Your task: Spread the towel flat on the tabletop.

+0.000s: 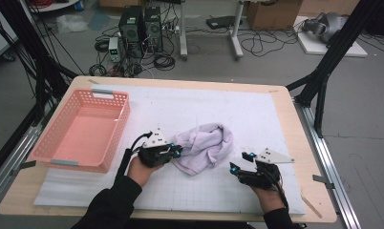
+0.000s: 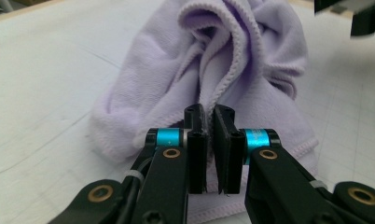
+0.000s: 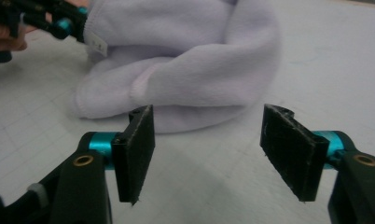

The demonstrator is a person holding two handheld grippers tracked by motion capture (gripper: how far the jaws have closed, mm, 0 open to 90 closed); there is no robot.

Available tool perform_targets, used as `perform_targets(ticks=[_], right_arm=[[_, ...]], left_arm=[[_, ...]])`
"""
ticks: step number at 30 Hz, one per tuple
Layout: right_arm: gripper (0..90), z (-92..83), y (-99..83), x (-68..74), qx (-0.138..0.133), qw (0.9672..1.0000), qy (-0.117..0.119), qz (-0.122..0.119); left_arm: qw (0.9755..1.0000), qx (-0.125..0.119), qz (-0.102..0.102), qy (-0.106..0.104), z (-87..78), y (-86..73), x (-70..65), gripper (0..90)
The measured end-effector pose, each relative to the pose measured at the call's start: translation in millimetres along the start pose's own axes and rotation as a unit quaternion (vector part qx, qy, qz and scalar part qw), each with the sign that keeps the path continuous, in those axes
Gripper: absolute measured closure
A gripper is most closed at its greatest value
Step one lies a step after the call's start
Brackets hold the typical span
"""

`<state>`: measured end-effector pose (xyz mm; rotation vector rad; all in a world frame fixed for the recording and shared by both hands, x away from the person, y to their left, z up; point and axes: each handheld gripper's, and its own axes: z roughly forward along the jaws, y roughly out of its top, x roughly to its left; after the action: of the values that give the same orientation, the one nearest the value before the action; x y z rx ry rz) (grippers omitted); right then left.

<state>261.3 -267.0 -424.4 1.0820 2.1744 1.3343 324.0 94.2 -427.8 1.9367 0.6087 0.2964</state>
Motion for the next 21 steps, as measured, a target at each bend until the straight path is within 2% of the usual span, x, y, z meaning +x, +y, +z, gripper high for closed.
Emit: perform_targets(ticks=[6,10,11,12,13,14,16,18,20,21], right_arm=[[40.3,11.9,13.1,12.7,-0.009,0.9996,0.012,-0.023],[42.6,20.9,21.8,21.1,-0.011,0.9990,0.020,-0.039],[44.0,29.5,28.2,30.0,-0.012,0.9976,0.019,-0.065],[44.0,29.5,28.2,30.0,-0.012,0.9976,0.019,-0.065],[45.8,41.2,32.6,39.5,0.007,0.9960,0.021,-0.087],[48.8,48.2,33.8,42.1,0.020,0.9945,0.016,-0.102],[60.0,61.4,33.0,43.1,0.056,0.9911,-0.013,-0.120],[74.2,67.0,31.3,36.4,0.084,0.9887,-0.033,-0.119],[84.7,62.5,31.8,26.9,0.087,0.9903,-0.031,-0.103],[86.2,58.7,32.0,23.1,0.088,0.9900,-0.037,-0.104]], left_arm=[[0.9999,0.002,0.001,0.016,-5.4,-4.1,3.2,84.1],[0.9998,0.002,-0.001,0.018,-6.0,-3.9,3.4,84.2],[0.9998,0.003,-0.002,0.018,-6.3,-4.0,3.5,84.3],[0.9998,0.003,-0.002,0.018,-6.4,-3.9,3.8,84.3],[0.9998,0.001,-0.002,0.019,-6.7,-3.9,4.2,84.3],[0.9998,0.001,-0.004,0.019,-7.1,-4.0,4.6,84.3],[0.9997,0.003,-0.007,0.023,-10.3,-4.7,6.6,84.4],[0.9997,0.003,-0.009,0.024,-13.5,-6.0,8.3,84.5],[0.9995,0.004,-0.012,0.028,-17.1,-7.1,10.5,84.5],[0.9994,0.003,-0.015,0.031,-18.3,-7.5,11.3,84.6]])
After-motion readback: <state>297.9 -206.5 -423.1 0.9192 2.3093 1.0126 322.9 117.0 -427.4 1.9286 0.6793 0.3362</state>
